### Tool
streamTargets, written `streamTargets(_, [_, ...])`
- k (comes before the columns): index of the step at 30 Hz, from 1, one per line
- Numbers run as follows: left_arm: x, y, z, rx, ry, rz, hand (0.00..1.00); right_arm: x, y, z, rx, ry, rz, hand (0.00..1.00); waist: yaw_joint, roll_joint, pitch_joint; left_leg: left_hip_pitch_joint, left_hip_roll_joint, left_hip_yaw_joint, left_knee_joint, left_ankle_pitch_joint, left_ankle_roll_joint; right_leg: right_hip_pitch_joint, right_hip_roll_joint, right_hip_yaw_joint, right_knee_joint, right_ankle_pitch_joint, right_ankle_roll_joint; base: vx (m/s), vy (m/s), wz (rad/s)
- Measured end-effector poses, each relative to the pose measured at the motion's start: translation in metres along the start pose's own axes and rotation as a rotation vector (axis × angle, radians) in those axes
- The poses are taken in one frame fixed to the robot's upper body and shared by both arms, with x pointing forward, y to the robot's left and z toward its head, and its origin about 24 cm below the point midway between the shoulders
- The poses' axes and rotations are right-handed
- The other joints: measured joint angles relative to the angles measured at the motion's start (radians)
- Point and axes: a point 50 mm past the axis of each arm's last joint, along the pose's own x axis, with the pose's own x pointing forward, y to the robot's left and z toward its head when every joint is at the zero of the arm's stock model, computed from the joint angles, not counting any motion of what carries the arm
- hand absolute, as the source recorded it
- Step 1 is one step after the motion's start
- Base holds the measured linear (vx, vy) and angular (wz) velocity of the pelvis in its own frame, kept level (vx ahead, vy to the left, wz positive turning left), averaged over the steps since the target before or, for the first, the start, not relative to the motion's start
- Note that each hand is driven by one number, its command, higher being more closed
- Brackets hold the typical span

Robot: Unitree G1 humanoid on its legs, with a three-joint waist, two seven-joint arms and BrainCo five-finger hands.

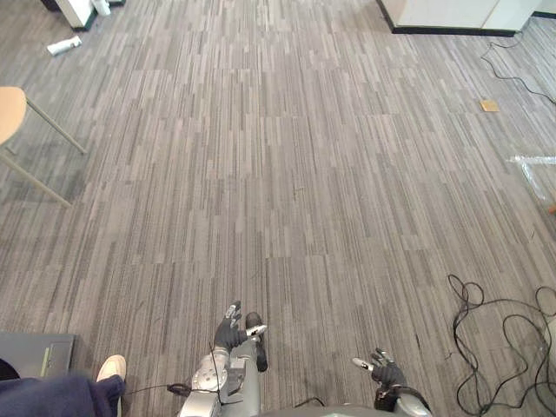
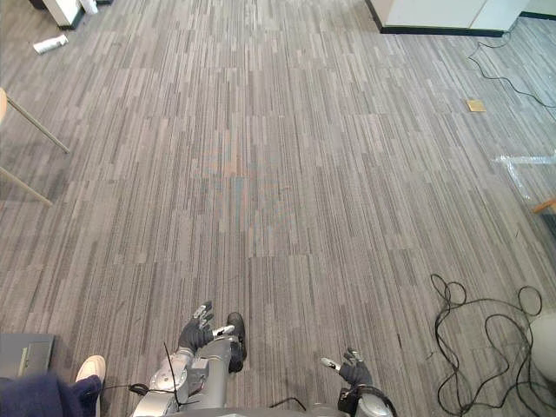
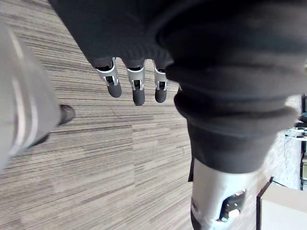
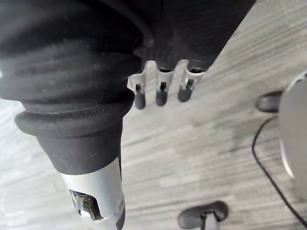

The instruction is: Organize washtable

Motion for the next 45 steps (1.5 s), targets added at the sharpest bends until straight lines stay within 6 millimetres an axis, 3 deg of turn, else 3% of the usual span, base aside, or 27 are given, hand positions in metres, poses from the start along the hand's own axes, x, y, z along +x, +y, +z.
streamTargets(1, [-0.001,0.001,-0.001,0.002,0.005,0.002,0.00,0.000,0.002,0.000,0.002,0.001,0.006,0.00,0.001,0.002,0.002,0.032,-0.007,-0.001,-0.008,-0.017,-0.002,-0.046,0.000,0.001,0.092,-0.024,0.005,0.40,0.110,-0.18])
streamTargets(3, [-0.002,0.009,-0.007,-0.001,0.034,0.032,0.00,0.000,0.001,0.002,-0.003,-0.012,0.005,0.00,-0.017,0.002,0.002,0.153,-0.025,0.001,-0.078,-0.052,-0.001,-0.192,0.023,-0.040,0.296,-0.200,-0.085,0.50,0.104,-0.09])
streamTargets(4, [-0.003,0.010,-0.012,-0.028,0.060,0.041,0.00,-0.001,-0.003,0.006,-0.007,-0.031,-0.003,0.00,-0.029,0.022,0.007,0.223,-0.024,-0.007,-0.125,-0.066,-0.001,-0.271,0.053,-0.092,0.289,-0.303,-0.152,0.41,0.053,0.06])
streamTargets(6, [-0.004,0.011,-0.025,-0.077,0.119,0.055,0.00,-0.002,-0.006,0.015,0.019,-0.086,-0.008,0.00,-0.077,0.047,0.013,0.302,-0.018,-0.046,-0.162,-0.101,-0.011,-0.384,0.084,-0.176,0.079,-0.367,-0.181,0.58,0.017,0.52])
streamTargets(7, [-0.003,0.012,-0.029,-0.076,0.142,0.059,0.00,-0.002,-0.008,0.018,0.032,-0.097,-0.019,0.00,-0.088,0.051,0.015,0.322,-0.015,-0.054,-0.165,-0.110,-0.015,-0.402,0.087,-0.187,-0.024,-0.361,-0.187,0.68,-0.067,0.99])
streamTargets(9, [-0.003,0.015,-0.041,-0.100,0.219,0.087,0.00,-0.002,-0.014,0.018,0.075,-0.101,-0.045,0.00,-0.105,0.051,0.019,0.411,-0.017,-0.121,-0.195,-0.159,-0.058,-0.430,0.063,-0.216,-0.514,-0.239,-0.141,0.64,-0.146,1.02])
streamTargets(12, [-0.008,0.027,-0.057,-0.128,0.300,0.151,0.00,-0.003,-0.018,0.016,0.096,-0.091,-0.066,0.00,-0.107,0.040,0.016,0.524,-0.023,-0.175,-0.215,-0.209,-0.098,-0.472,0.016,-0.211,-0.567,-0.192,-0.127,0.71,-0.219,0.88])
streamTargets(13, [-0.012,0.029,-0.064,-0.132,0.329,0.173,0.00,-0.002,-0.021,0.019,0.096,-0.094,-0.072,0.00,-0.104,0.056,0.005,0.521,0.014,-0.183,-0.128,-0.206,-0.107,-0.478,0.042,-0.162,-0.487,-0.071,-0.155,0.85,-0.296,0.65])
streamTargets(15, [-0.016,0.020,-0.069,-0.185,0.351,0.183,0.00,-0.003,-0.035,0.023,0.109,-0.109,-0.112,0.00,-0.097,0.123,0.007,0.407,0.095,-0.181,0.168,-0.122,-0.134,-0.445,0.085,-0.173,-0.428,-0.044,-0.203,0.98,-0.397,0.42])
streamTargets(16, [-0.016,0.013,-0.071,-0.244,0.357,0.198,0.00,-0.002,-0.046,0.029,0.086,-0.116,-0.134,0.00,-0.086,0.173,0.023,0.293,0.195,-0.174,0.451,0.096,-0.187,-0.369,0.130,-0.200,-0.420,-0.123,-0.245,0.77,-0.298,0.10])
streamTargets(17, [-0.016,0.013,-0.071,-0.254,0.359,0.200,0.00,-0.002,-0.048,0.028,0.080,-0.106,-0.141,0.00,-0.074,0.187,0.023,0.255,0.232,-0.165,0.559,0.105,-0.194,-0.330,0.155,-0.203,-0.425,-0.149,-0.260,0.77,-0.239,-0.27])
streamTargets(18, [-0.016,0.017,-0.071,-0.278,0.358,0.223,0.00,-0.001,-0.048,0.024,0.083,-0.080,-0.147,0.00,-0.065,0.194,0.031,0.198,0.288,-0.137,0.734,0.070,-0.151,-0.233,0.193,-0.203,-0.447,-0.184,-0.282,0.75,-0.189,-0.30])
streamTargets(21, [-0.014,0.032,-0.065,-0.319,0.316,0.279,0.00,-0.002,-0.038,0.010,0.086,-0.026,-0.138,0.00,-0.058,0.134,0.041,0.059,0.272,-0.067,0.756,-0.006,-0.120,-0.004,0.205,-0.195,-0.572,-0.259,-0.285,0.75,-0.205,-0.10])
streamTargets(25, [-0.008,0.035,-0.050,-0.382,0.241,0.294,0.00,-0.001,-0.034,0.009,0.091,-0.015,-0.130,0.00,-0.009,0.117,0.049,-0.096,0.201,0.019,0.227,-0.001,-0.139,0.149,0.207,-0.180,-0.708,-0.279,-0.247,0.65,-0.041,-0.21])
streamTargets(26, [-0.010,0.034,-0.051,-0.397,0.239,0.298,0.00,0.000,-0.033,0.008,0.089,-0.014,-0.129,0.00,-0.007,0.120,0.048,-0.105,0.156,0.003,-0.037,0.046,-0.204,0.198,0.206,-0.177,-0.752,-0.297,-0.229,0.67,0.154,-0.22])
streamTargets(27, [-0.012,0.034,-0.052,-0.423,0.234,0.307,0.00,-0.001,-0.034,0.006,0.084,-0.004,-0.131,0.00,0.005,0.127,0.043,-0.126,0.142,-0.023,-0.158,0.083,-0.214,0.240,0.215,-0.173,-0.786,-0.321,-0.210,0.67,0.190,-0.40])
streamTargets(29, [-0.011,0.038,-0.048,-0.437,0.205,0.321,0.00,-0.001,-0.027,-0.001,0.090,0.022,-0.117,0.00,0.033,0.093,0.027,-0.137,0.112,-0.044,-0.088,0.203,-0.131,0.268,0.183,-0.141,-0.763,-0.365,-0.188,0.68,0.247,-0.50])
streamTargets(30, [-0.013,0.042,-0.048,-0.442,0.200,0.338,0.00,0.000,-0.019,-0.001,0.086,0.020,-0.095,0.00,0.036,0.069,0.017,-0.135,0.096,-0.061,-0.067,0.236,-0.085,0.231,0.150,-0.125,-0.684,-0.368,-0.190,0.71,0.269,-0.41])
streamTargets(32, [-0.015,0.047,-0.050,-0.455,0.194,0.363,0.00,0.000,-0.011,-0.005,0.075,0.031,-0.072,0.00,0.034,0.037,0.015,-0.109,0.075,-0.045,-0.004,0.157,-0.039,0.123,0.104,-0.087,-0.399,-0.357,-0.172,0.71,0.293,-0.19])
streamTargets(34, [-0.016,0.058,-0.051,-0.431,0.198,0.383,0.00,-0.002,-0.004,-0.010,0.087,0.046,-0.059,0.00,0.013,-0.003,0.017,-0.021,0.043,-0.020,0.042,0.054,-0.022,0.033,0.050,-0.047,-0.085,-0.223,-0.054,0.69,0.267,0.08])
streamTargets(35, [-0.019,0.061,-0.055,-0.413,0.220,0.389,0.00,-0.002,-0.003,-0.010,0.087,0.046,-0.057,0.00,0.004,-0.002,0.020,0.040,0.039,-0.017,0.051,0.002,-0.021,0.005,0.040,-0.031,0.029,-0.079,-0.030,0.67,0.210,-0.14])
streamTargets(36, [-0.022,0.062,-0.060,-0.384,0.250,0.389,0.00,-0.001,-0.004,-0.006,0.077,0.034,-0.053,0.00,-0.010,0.011,0.029,0.132,0.038,-0.007,0.045,-0.074,-0.015,-0.043,0.026,-0.033,0.190,-0.102,-0.028,0.79,0.212,-0.35])
streamTargets(38, [-0.023,0.064,-0.064,-0.352,0.279,0.387,0.00,0.000,-0.007,0.000,0.071,0.004,-0.058,0.00,-0.025,0.024,0.028,0.266,0.037,0.002,-0.001,-0.138,-0.031,-0.157,0.023,-0.089,0.337,-0.263,-0.136,0.65,0.118,-0.28])
streamTargets(40, [-0.015,0.058,-0.056,-0.325,0.263,0.352,0.00,0.000,-0.011,0.014,0.078,-0.062,-0.063,0.00,-0.065,0.049,0.035,0.404,0.045,0.001,-0.108,-0.145,-0.035,-0.328,0.052,-0.216,0.261,-0.387,-0.205,0.70,0.055,0.20])
streamTargets(42, [-0.002,0.047,-0.042,-0.298,0.229,0.292,0.00,-0.001,-0.016,0.024,0.105,-0.112,-0.079,0.00,-0.098,0.075,0.047,0.467,0.059,-0.020,-0.149,-0.143,-0.038,-0.419,0.092,-0.257,-0.048,-0.374,-0.213,0.89,-0.064,0.66])
streamTargets(43, [0.005,0.045,-0.033,-0.284,0.204,0.271,0.00,-0.002,-0.021,0.023,0.125,-0.111,-0.098,0.00,-0.108,0.074,0.047,0.501,0.057,-0.038,-0.153,-0.143,-0.038,-0.427,0.104,-0.270,-0.363,-0.280,-0.209,0.76,-0.100,0.90])
streamTargets(45, [0.012,0.041,-0.024,-0.280,0.177,0.257,0.00,-0.004,-0.028,0.015,0.131,-0.079,-0.120,0.00,-0.119,0.053,0.045,0.573,0.043,-0.061,-0.149,-0.151,-0.075,-0.431,0.091,-0.251,-0.579,-0.111,-0.209,0.69,-0.174,0.92])
